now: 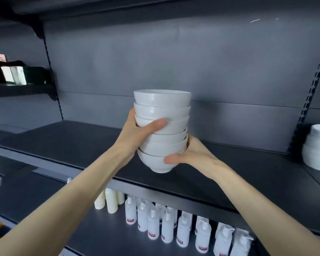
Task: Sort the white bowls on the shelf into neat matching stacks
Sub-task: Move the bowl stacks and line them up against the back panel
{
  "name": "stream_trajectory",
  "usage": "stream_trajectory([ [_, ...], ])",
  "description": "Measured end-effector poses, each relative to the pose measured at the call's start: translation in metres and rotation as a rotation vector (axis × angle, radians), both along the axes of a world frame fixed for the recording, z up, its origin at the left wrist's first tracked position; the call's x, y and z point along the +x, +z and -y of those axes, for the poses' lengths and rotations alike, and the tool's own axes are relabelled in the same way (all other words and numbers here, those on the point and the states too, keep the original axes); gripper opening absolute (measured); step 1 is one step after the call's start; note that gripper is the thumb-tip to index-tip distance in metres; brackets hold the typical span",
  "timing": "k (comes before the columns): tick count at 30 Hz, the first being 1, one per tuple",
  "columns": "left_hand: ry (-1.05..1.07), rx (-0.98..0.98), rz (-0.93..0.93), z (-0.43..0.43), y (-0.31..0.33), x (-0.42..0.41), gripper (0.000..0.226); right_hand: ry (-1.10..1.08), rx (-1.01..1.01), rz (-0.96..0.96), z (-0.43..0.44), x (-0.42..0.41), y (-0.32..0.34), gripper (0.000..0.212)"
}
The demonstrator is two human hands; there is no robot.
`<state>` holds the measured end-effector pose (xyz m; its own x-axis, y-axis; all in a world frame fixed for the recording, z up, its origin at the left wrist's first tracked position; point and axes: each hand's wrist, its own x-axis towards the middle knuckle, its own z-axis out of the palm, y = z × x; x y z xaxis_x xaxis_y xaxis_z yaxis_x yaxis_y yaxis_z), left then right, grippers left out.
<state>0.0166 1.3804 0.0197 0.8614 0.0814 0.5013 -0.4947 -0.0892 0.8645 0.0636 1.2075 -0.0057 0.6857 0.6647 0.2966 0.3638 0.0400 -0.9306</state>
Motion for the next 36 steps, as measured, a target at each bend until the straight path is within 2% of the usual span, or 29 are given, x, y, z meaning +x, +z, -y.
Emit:
stream_trajectory([
  [3,-0.046,0.018,0.013,-0.033,0.000,0.027,0.042,-0.021,-0.007,0.015,-0.032,0.022,-0.001,0.066],
  [6,-0.052,-0.012,0.006,-0.071,-0.004,0.056,0.058,-0.046,-0.012,0.011,-0.069,0.048,-0.003,0.068],
  [11,-0.048,-0.045,-0.016,-0.133,-0.008,0.096,0.066,-0.042,-0.021,0.012,-0.130,0.085,-0.002,0.069],
  [15,-0.083,-0.037,-0.004,-0.180,-0.001,0.122,0.049,-0.027,-0.031,0.029,-0.177,0.106,0.006,0.067],
  [20,-0.134,-0.040,-0.019,-0.240,0.001,0.157,0.057,-0.096,-0.011,0.040,-0.236,0.129,0.009,0.068],
  [25,-0.187,-0.046,-0.087,-0.308,-0.006,0.185,0.085,-0.207,-0.006,0.021,-0.304,0.144,0.000,0.067],
  [31,-0.267,-0.069,-0.131,-0.381,-0.014,0.210,0.080,-0.318,-0.020,-0.020,-0.375,0.155,-0.009,0.066],
  [36,-0.271,-0.087,-0.150,-0.422,-0.018,0.227,0.090,-0.334,-0.025,-0.027,-0.417,0.168,-0.012,0.068],
])
